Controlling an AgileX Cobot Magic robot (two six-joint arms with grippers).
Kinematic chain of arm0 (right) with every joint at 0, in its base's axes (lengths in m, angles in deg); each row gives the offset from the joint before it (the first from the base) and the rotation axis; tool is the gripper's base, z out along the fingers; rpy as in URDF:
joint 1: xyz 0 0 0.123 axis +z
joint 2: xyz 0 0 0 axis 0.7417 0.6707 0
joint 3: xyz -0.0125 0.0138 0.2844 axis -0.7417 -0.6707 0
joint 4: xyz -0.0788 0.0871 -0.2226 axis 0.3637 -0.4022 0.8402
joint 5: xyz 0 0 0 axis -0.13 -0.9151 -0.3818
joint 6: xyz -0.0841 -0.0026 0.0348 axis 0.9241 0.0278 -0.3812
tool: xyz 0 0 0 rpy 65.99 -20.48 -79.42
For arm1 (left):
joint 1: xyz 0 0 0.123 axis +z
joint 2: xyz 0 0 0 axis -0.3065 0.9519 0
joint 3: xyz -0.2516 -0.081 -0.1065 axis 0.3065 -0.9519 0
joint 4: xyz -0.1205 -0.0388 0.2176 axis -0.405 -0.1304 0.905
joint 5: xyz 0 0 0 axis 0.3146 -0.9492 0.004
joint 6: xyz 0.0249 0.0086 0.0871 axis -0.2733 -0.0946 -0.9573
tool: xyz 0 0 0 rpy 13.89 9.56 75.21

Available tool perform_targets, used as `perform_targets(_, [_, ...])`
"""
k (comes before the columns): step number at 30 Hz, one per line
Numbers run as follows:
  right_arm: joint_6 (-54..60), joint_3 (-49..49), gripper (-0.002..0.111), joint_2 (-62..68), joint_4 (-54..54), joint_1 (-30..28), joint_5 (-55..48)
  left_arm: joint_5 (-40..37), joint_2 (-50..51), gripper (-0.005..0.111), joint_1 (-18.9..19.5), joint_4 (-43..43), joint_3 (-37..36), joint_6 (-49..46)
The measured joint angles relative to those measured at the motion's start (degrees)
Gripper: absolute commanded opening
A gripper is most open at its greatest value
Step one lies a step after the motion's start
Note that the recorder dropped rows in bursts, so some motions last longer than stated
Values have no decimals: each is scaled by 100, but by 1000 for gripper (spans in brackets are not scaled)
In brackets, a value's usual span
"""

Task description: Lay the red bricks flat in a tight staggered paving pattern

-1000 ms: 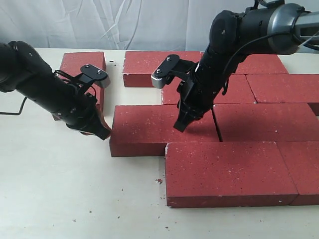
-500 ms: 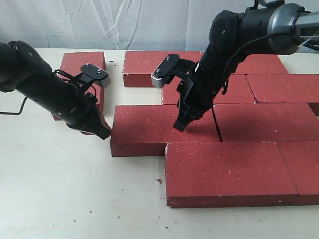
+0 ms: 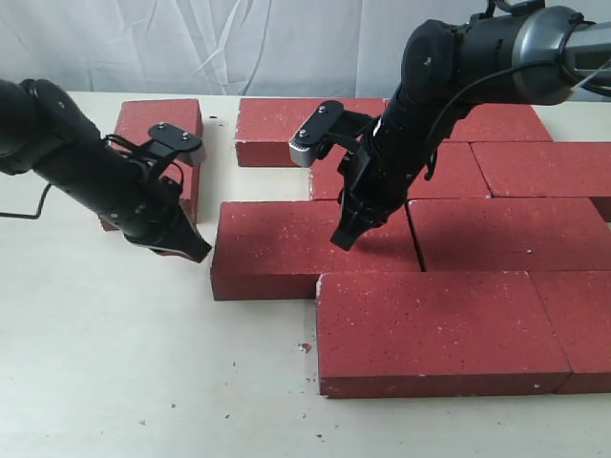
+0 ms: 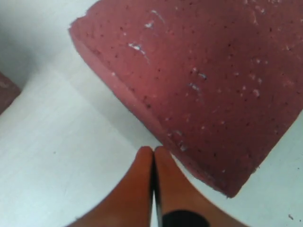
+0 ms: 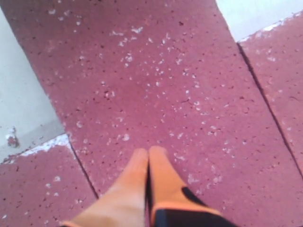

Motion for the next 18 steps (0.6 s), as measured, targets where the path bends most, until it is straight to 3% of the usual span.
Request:
perform_targets(5, [0, 0, -1, 0, 0, 0, 8, 103, 26, 0, -223, -83, 24, -87])
perform_targets(18, [0, 0, -1, 0, 0, 0, 21, 22, 26, 0, -190, 640, 68, 301])
